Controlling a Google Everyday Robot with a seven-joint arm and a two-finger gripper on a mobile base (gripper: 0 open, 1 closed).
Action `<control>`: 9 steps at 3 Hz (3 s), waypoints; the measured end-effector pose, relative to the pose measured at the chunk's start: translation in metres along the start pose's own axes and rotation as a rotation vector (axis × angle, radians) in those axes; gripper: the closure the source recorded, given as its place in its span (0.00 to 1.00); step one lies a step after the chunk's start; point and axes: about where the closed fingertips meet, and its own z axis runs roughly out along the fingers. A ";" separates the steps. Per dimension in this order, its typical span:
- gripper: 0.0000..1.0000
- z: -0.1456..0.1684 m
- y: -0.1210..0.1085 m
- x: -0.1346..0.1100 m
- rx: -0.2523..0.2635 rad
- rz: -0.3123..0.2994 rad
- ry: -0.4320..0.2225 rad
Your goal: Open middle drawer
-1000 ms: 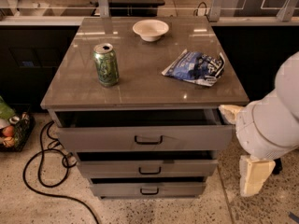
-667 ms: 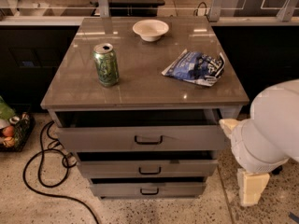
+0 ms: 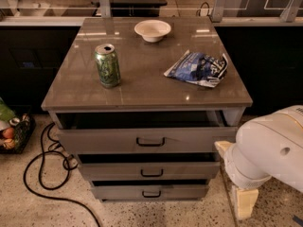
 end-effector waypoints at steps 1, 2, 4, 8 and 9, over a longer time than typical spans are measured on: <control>0.00 0.032 0.007 -0.018 -0.011 -0.030 -0.062; 0.00 0.060 0.010 -0.043 -0.019 -0.072 -0.119; 0.00 0.094 0.009 -0.061 -0.057 -0.042 -0.107; 0.00 0.192 0.008 -0.134 -0.002 -0.056 -0.107; 0.00 0.208 0.005 -0.156 0.010 -0.099 -0.116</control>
Offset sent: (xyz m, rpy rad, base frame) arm -0.0042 0.0720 -0.0969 0.1554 0.0605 0.1587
